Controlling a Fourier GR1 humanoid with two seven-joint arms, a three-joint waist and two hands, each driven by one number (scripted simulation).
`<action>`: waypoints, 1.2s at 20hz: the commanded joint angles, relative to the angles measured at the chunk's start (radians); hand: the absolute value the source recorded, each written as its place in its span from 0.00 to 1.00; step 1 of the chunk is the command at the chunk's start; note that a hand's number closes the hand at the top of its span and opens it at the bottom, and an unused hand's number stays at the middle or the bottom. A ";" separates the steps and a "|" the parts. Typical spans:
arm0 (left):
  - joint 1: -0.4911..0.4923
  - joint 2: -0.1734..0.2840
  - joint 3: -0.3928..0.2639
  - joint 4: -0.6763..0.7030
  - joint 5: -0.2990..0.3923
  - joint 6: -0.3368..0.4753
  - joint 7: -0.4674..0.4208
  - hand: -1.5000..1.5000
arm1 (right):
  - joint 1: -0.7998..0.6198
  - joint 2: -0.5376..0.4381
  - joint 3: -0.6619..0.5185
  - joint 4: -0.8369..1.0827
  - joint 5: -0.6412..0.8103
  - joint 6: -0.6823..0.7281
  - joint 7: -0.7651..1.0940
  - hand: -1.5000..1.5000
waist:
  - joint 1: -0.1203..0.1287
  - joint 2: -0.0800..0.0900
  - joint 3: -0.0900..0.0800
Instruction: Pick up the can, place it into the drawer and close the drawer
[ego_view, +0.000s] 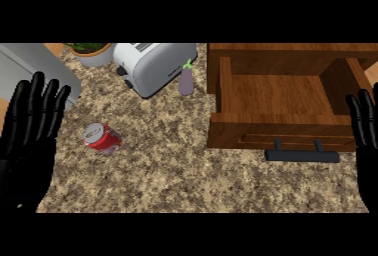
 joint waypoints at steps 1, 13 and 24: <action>-0.087 0.024 0.075 0.055 0.022 0.000 0.039 0.00 | -0.032 -0.008 -0.030 0.048 -0.059 0.035 -0.006 0.00 | -0.029 -0.018 -0.015; 0.111 0.110 0.226 0.032 0.070 0.018 0.334 0.00 | 0.063 0.021 -0.048 -0.058 0.008 -0.092 0.314 0.00 | -0.026 -0.021 -0.015; 0.191 0.130 0.314 -0.190 0.162 -0.050 0.488 0.00 | 0.317 -0.002 -0.204 -0.094 -0.169 0.107 0.144 0.00 | -0.030 -0.021 -0.015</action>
